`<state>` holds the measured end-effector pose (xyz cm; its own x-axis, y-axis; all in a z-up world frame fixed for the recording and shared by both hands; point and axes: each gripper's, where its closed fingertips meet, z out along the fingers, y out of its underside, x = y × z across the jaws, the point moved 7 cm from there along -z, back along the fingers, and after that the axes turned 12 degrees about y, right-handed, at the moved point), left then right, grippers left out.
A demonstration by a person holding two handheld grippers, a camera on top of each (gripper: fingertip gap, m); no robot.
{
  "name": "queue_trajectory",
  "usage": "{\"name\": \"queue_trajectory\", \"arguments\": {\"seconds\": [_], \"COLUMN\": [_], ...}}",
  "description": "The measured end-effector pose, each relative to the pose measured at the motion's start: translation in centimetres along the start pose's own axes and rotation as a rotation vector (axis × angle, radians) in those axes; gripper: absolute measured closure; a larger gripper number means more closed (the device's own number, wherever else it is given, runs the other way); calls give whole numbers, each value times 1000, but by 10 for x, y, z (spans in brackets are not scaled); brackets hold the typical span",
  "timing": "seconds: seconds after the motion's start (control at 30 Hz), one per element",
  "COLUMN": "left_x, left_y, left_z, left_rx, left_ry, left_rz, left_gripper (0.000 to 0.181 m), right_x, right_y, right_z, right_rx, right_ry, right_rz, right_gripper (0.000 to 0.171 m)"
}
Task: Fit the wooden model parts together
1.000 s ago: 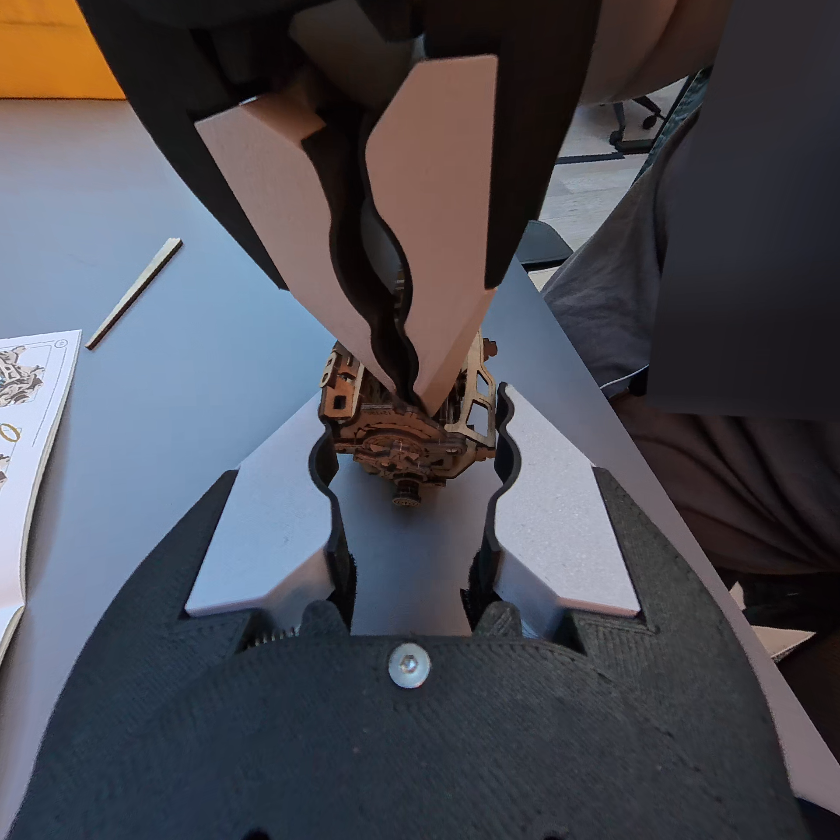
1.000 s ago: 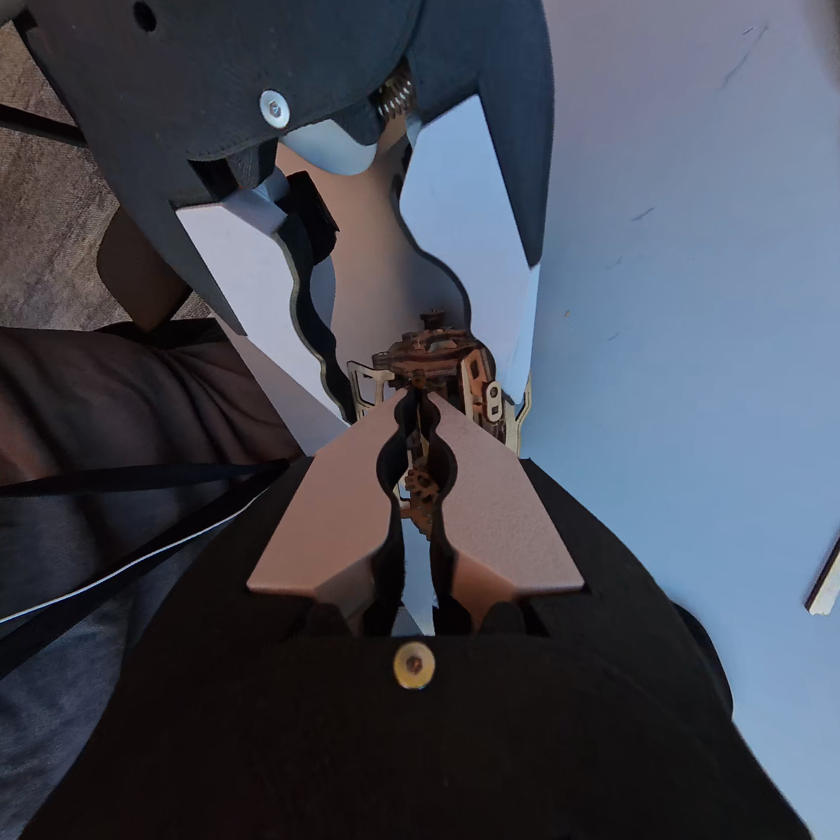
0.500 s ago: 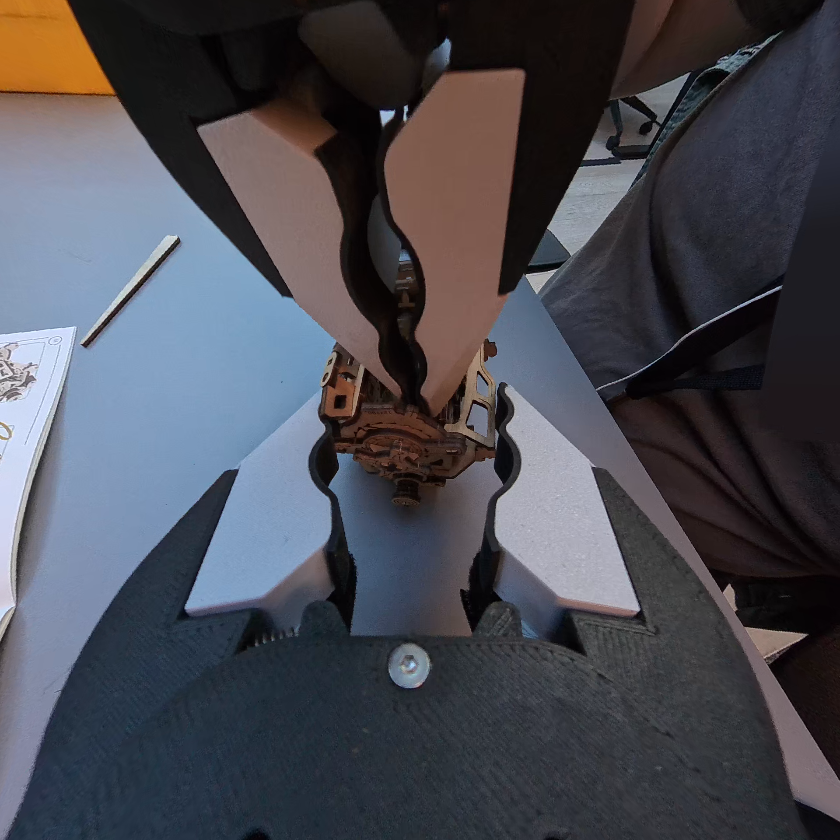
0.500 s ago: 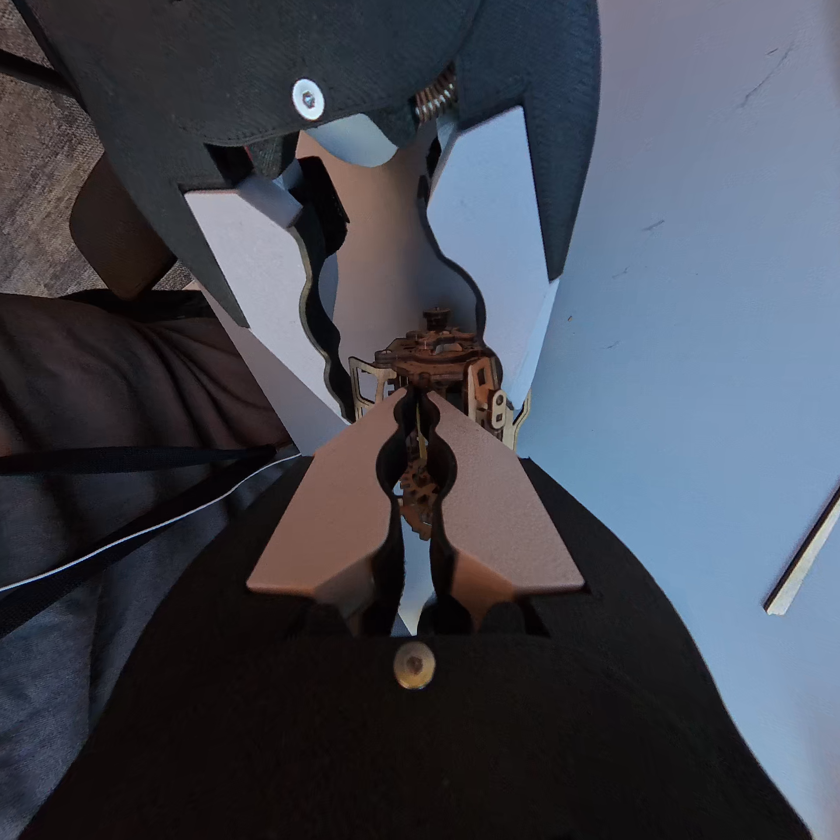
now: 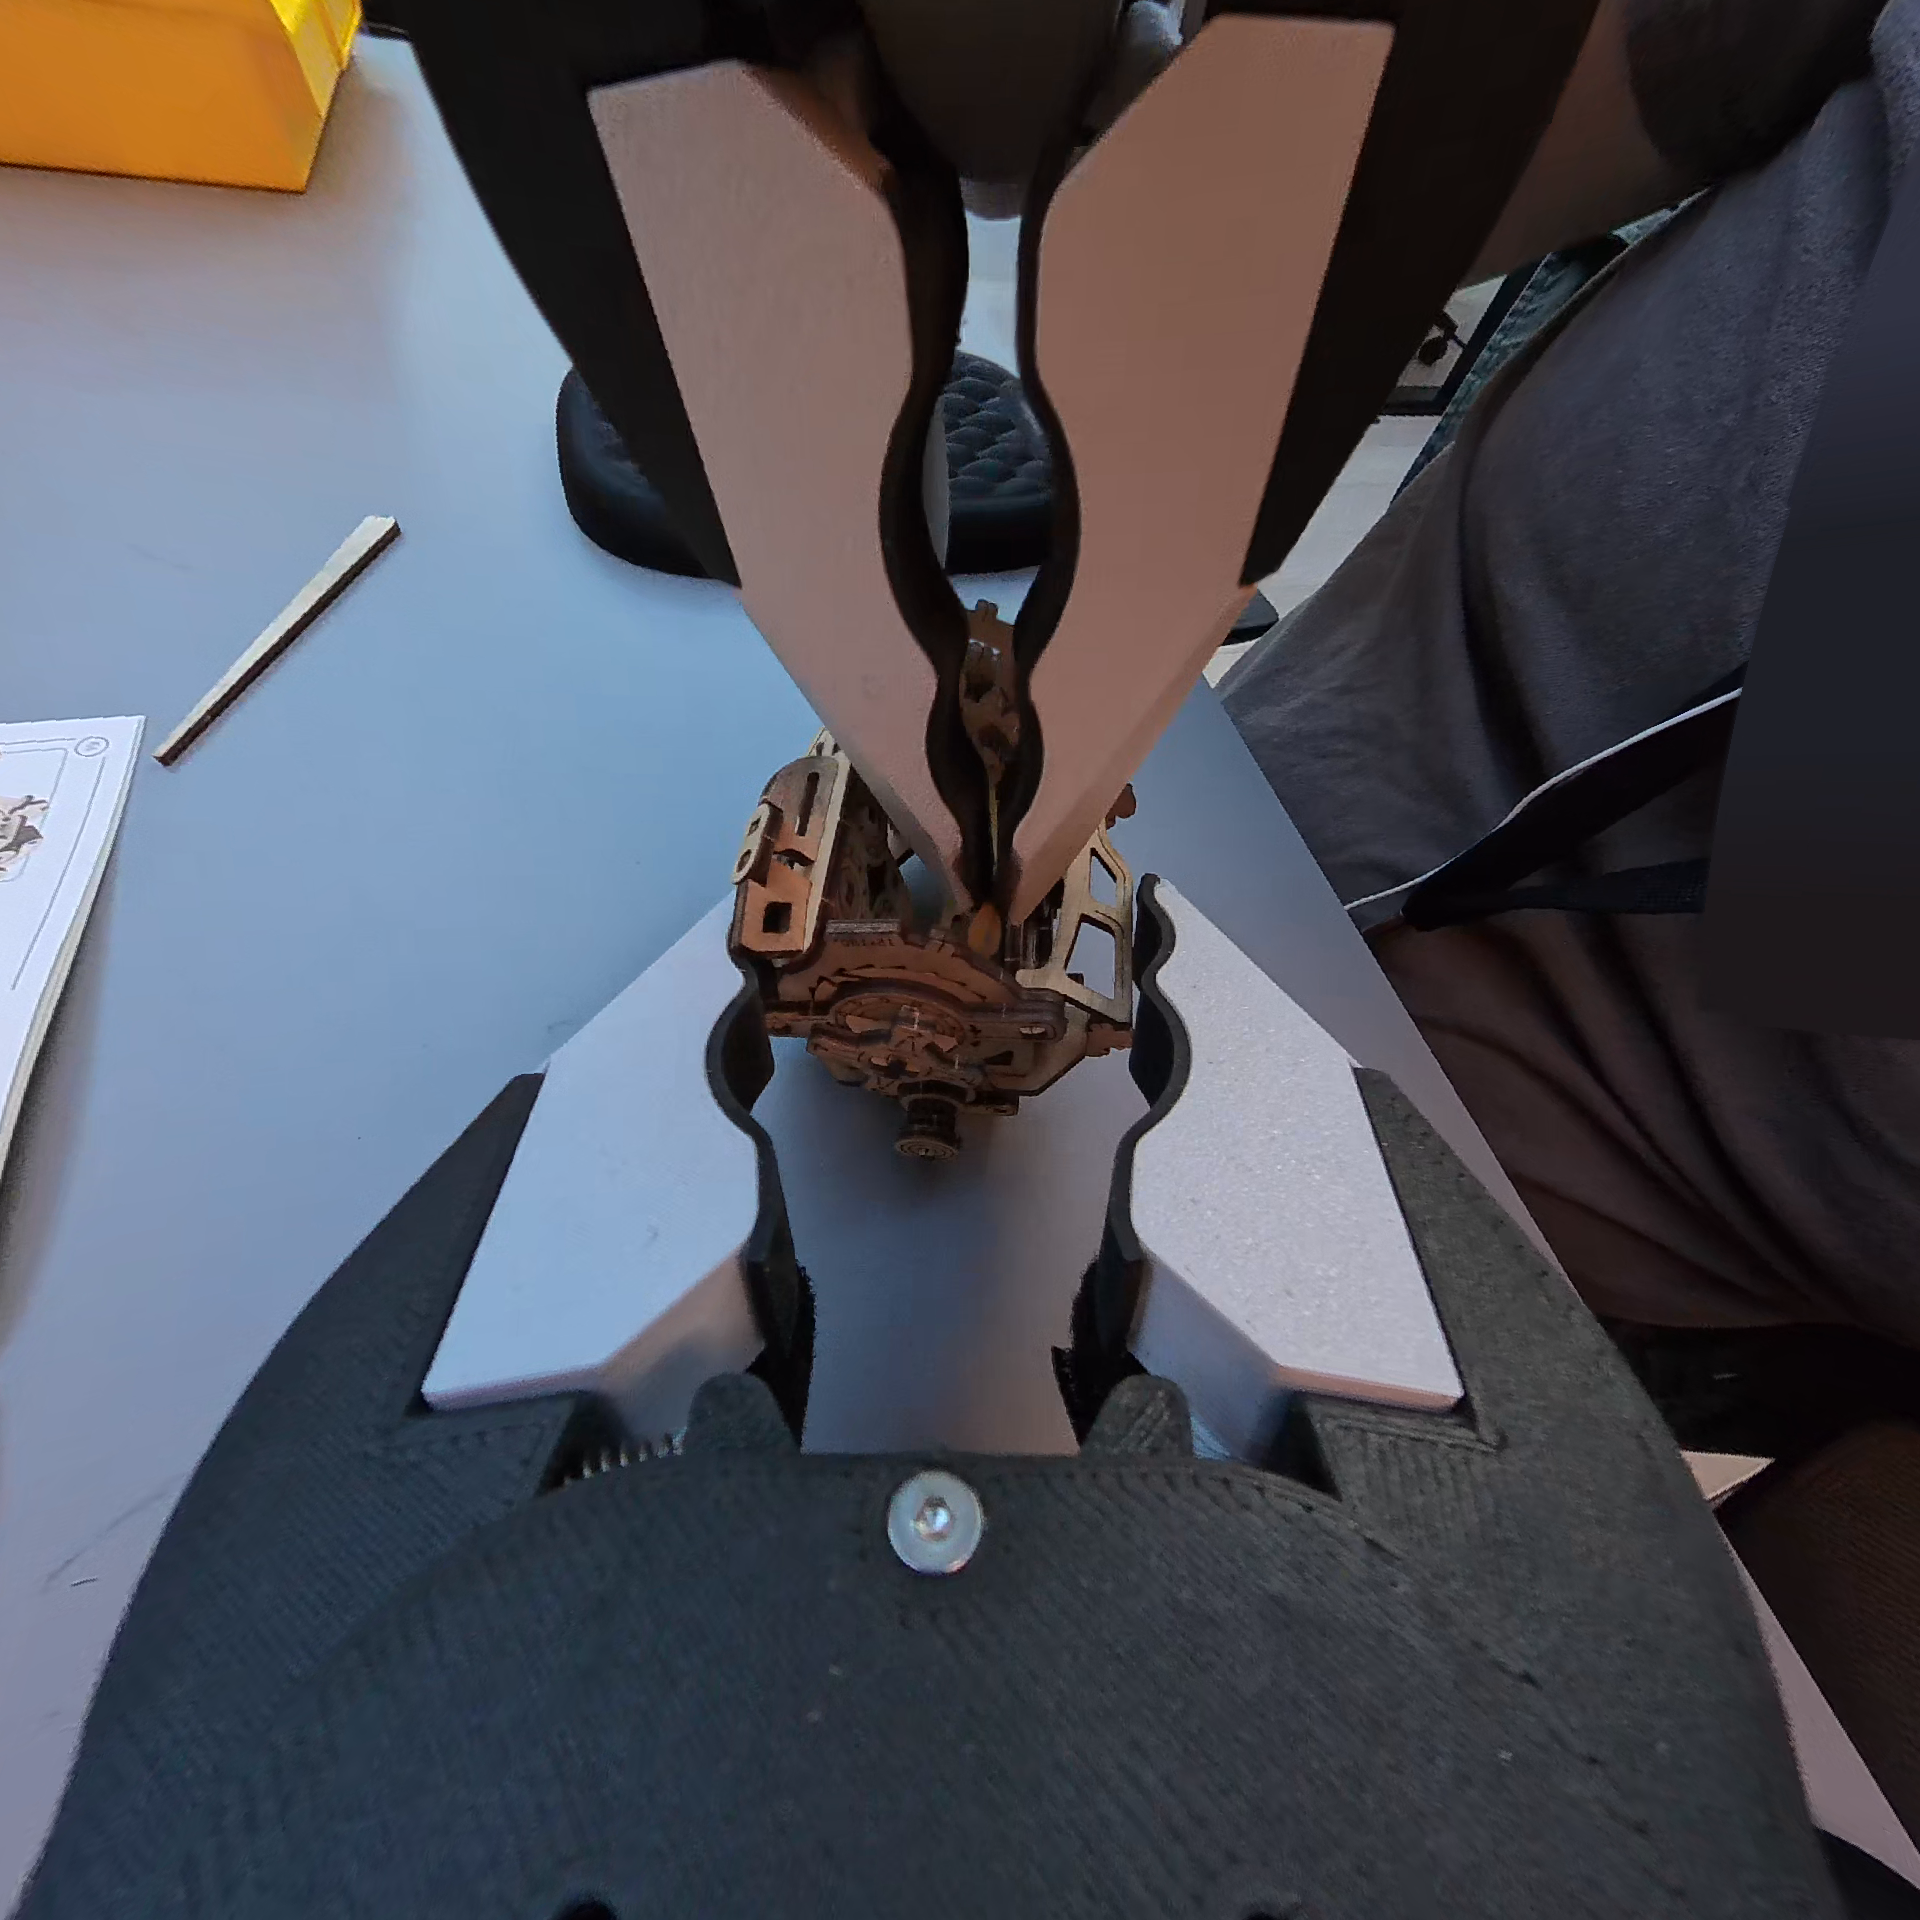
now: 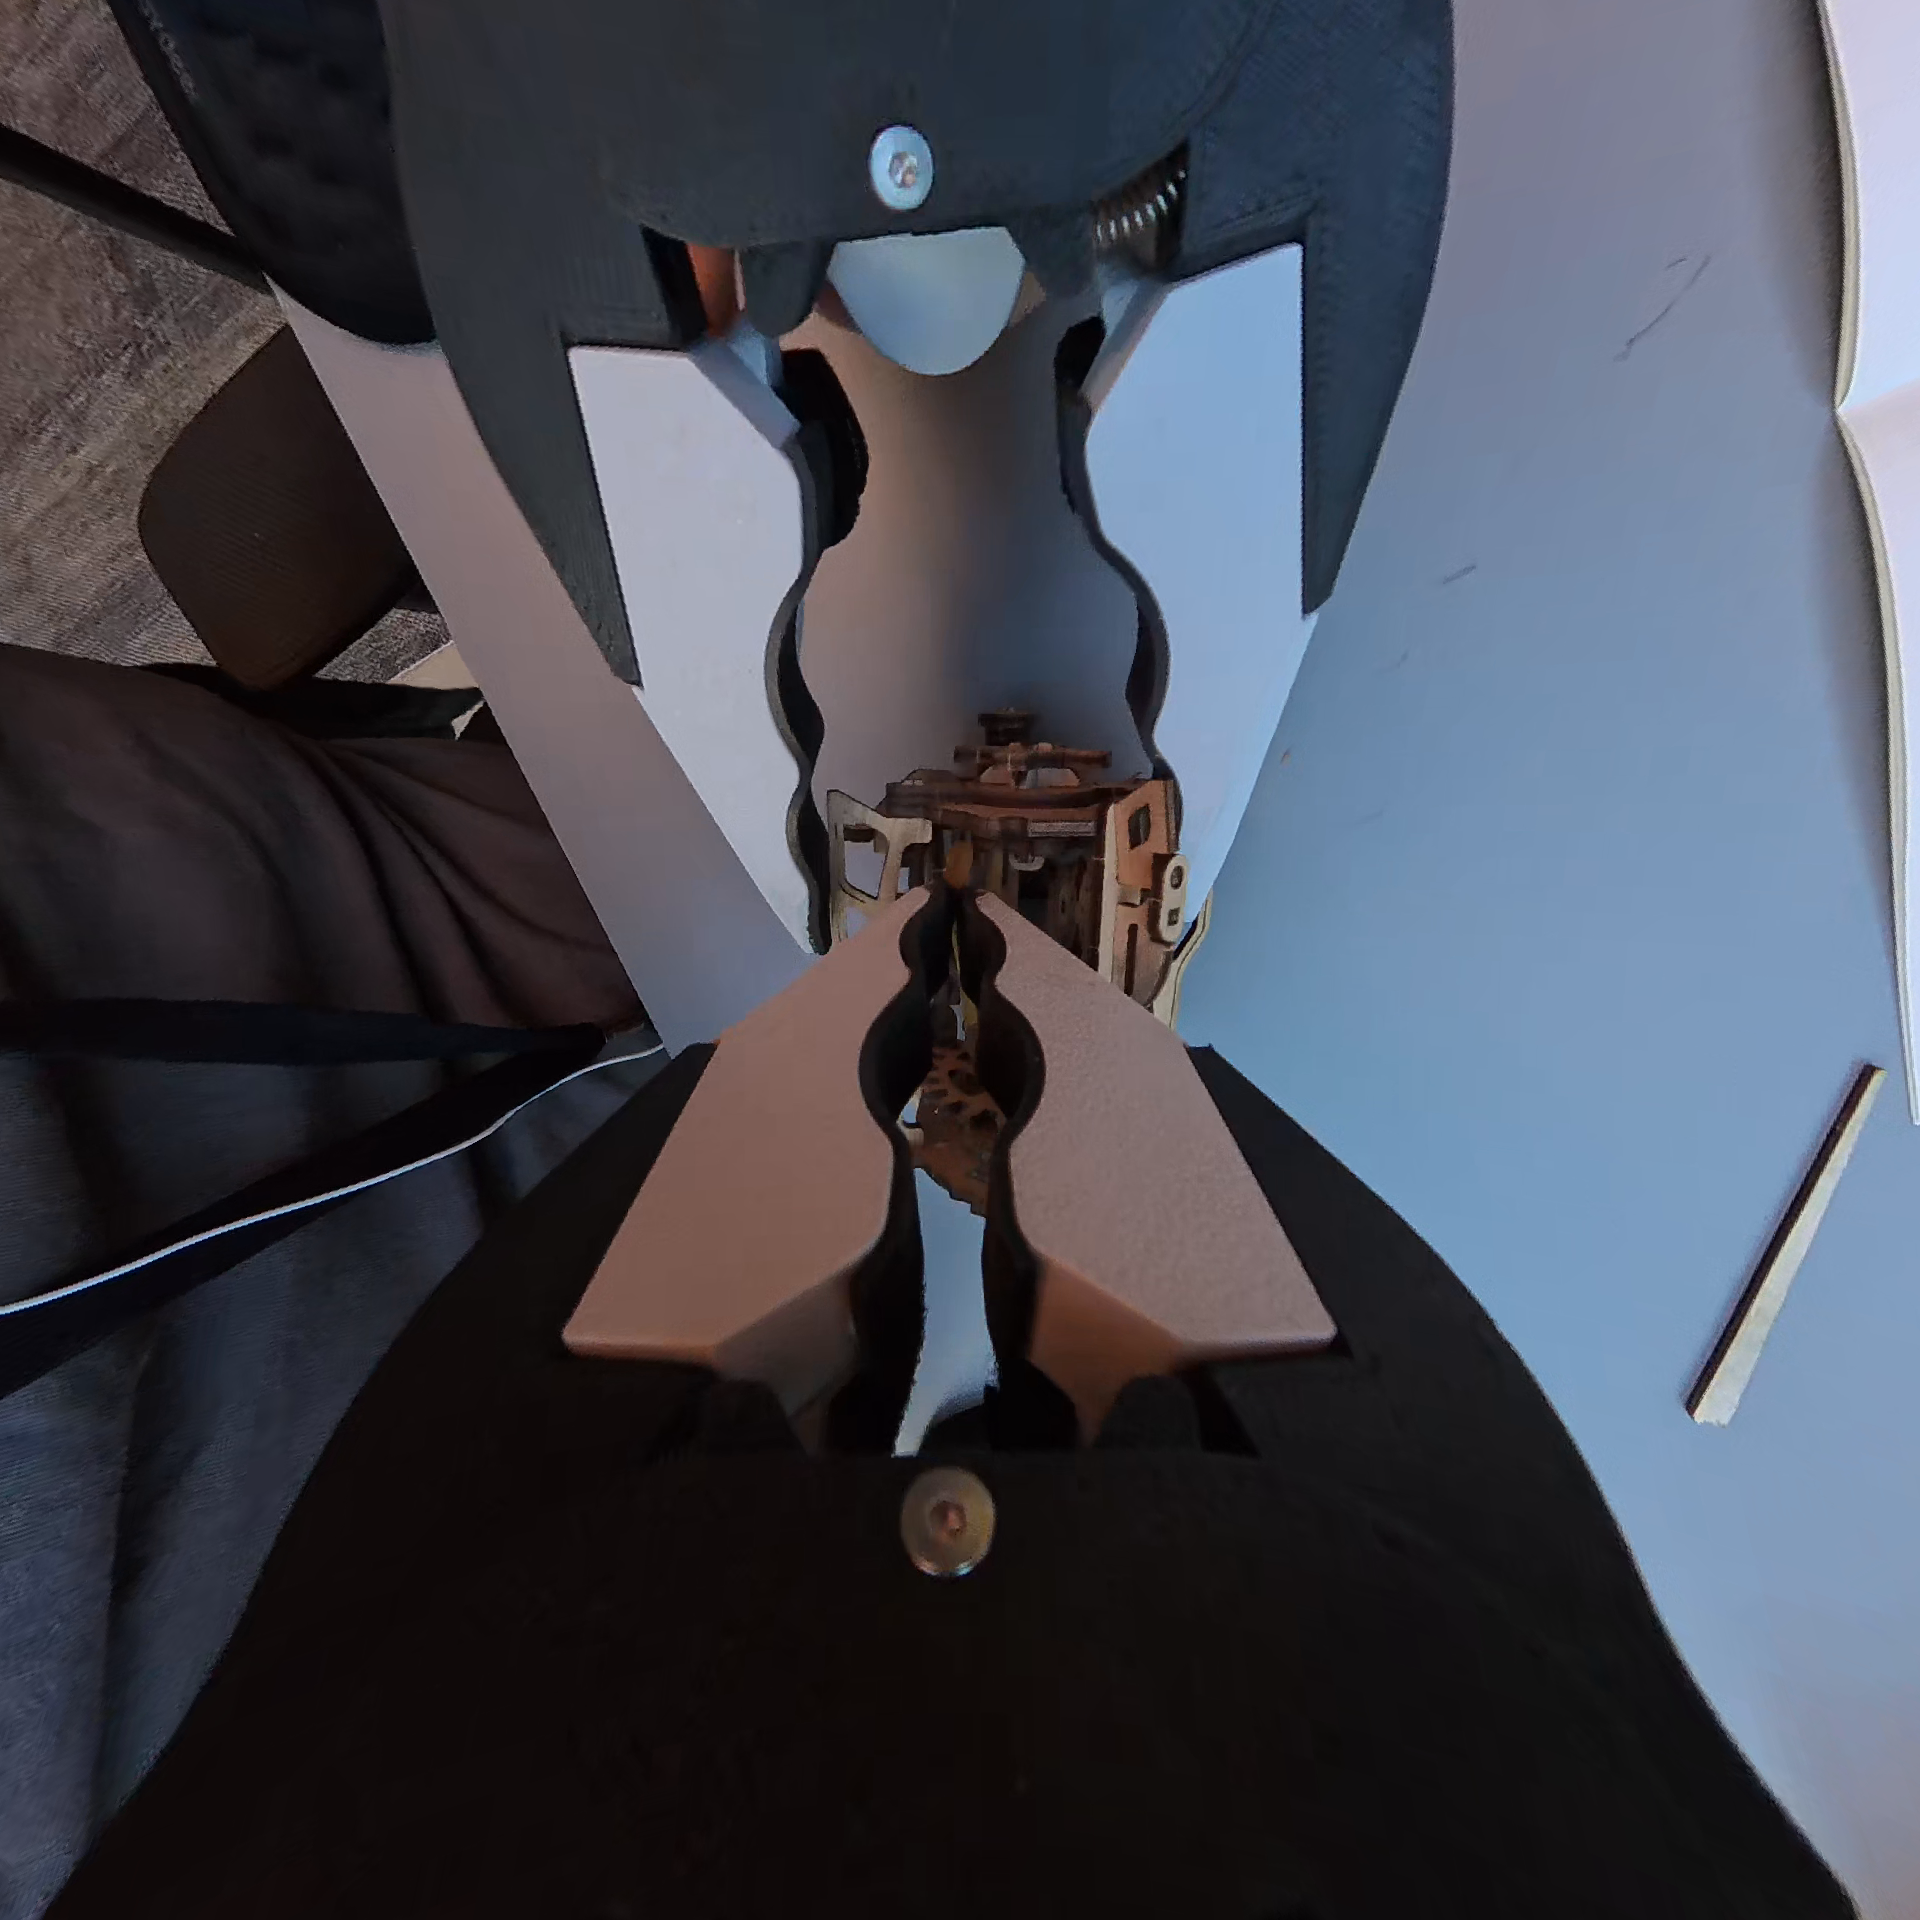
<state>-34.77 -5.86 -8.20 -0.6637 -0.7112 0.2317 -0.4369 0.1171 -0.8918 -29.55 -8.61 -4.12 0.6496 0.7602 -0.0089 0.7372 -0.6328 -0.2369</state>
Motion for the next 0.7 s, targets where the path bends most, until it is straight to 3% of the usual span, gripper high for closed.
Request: {"name": "queue_trajectory", "arguments": {"seconds": [0.4, 0.7], "left_x": [-1, -3], "left_y": [1, 2], "left_z": [-1, -5], "left_rx": [14, 37], "left_ry": [10, 35], "left_rz": [-23, -60], "left_gripper": [114, 113], "right_x": [9, 9], "right_y": [14, 24], "right_z": [-9, -6], "right_rx": [257, 466], "right_ry": [-80, -47], "right_rz": [60, -29], "right_gripper": [171, 171]}}
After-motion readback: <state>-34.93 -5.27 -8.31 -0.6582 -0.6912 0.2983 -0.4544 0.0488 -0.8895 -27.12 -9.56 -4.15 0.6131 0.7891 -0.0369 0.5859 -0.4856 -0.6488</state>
